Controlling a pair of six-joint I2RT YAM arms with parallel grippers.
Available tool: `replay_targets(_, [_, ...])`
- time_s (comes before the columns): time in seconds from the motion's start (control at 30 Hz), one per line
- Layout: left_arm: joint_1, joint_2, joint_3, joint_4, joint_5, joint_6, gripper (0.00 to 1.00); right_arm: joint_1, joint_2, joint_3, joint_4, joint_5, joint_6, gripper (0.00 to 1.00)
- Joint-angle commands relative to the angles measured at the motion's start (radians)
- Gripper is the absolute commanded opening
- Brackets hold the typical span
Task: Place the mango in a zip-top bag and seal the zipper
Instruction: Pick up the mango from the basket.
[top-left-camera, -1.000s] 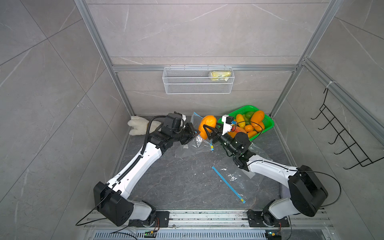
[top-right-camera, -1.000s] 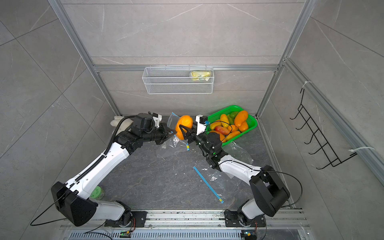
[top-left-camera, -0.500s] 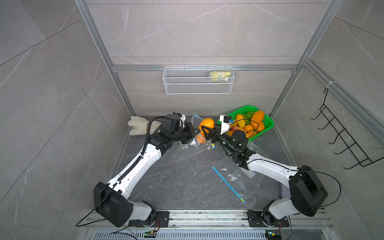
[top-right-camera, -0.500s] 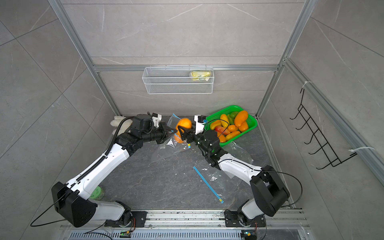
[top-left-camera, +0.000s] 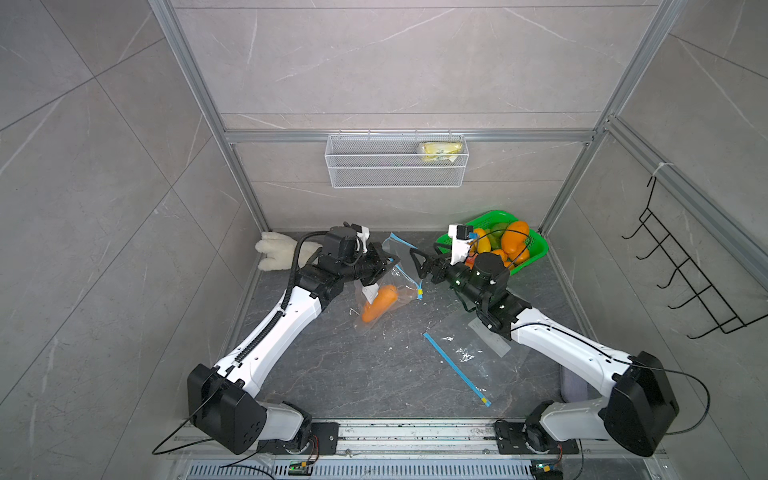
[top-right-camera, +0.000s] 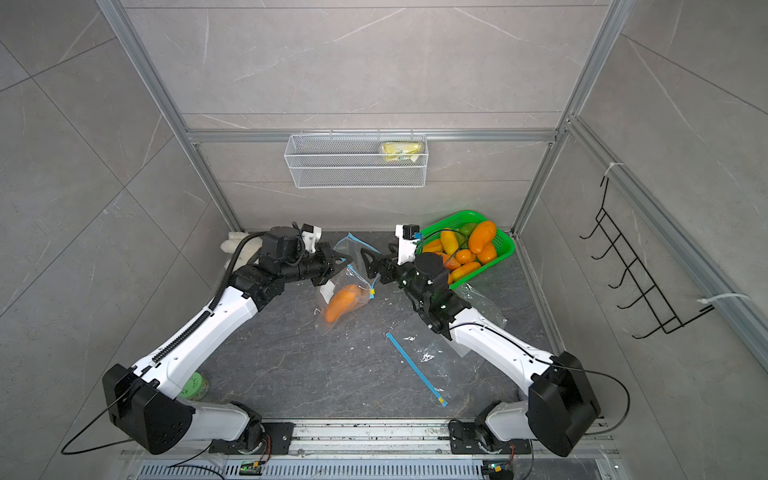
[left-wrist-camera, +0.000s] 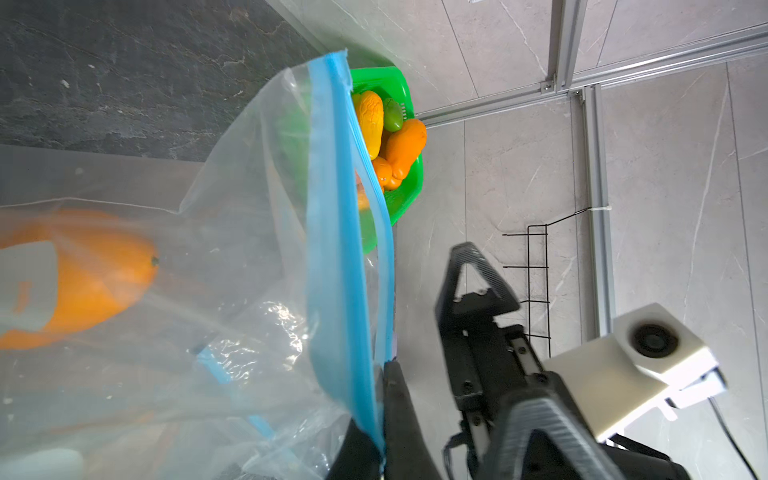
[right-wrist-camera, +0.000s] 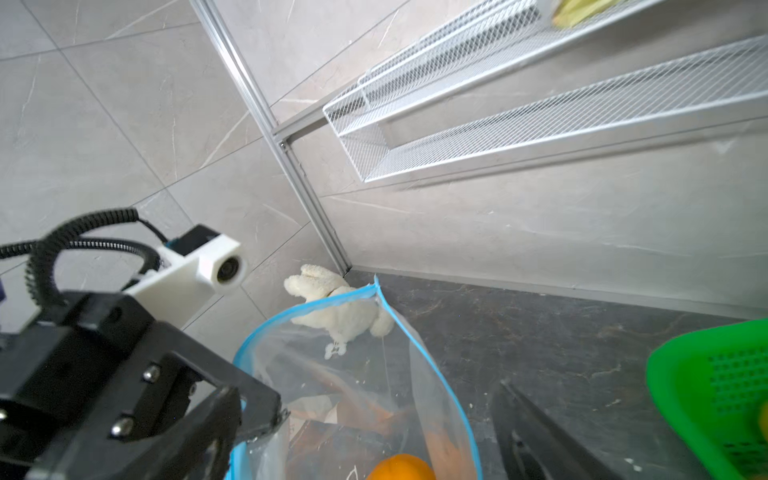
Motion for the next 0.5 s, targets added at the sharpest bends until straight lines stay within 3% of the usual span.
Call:
replay_targets(0.0, [0.018,-0.036,0.017,-0.061,0.013,0.106,0.06,-0.050,-0.075,0.109,-0.305,0.187,0.005,0.99])
replay_targets(0.1, [0.019,-0.054,-0.019,-0.060,0.016,0.165,0.06,-0.137,-0.017,0.233,-0.571,0.344,0.016,1.00])
replay_targets(0.2, [0.017,-0.069,-0.053,-0.046,0.028,0.219,0.06,-0.257,0.112,0.357,-0.763,0.375,0.040,1.00])
replay_targets(0.47, [0.012,-0.066,-0.091,-0.043,0.091,0.319,0.06,-0.455,0.493,0.646,-0.892,0.379,0.062,1.00])
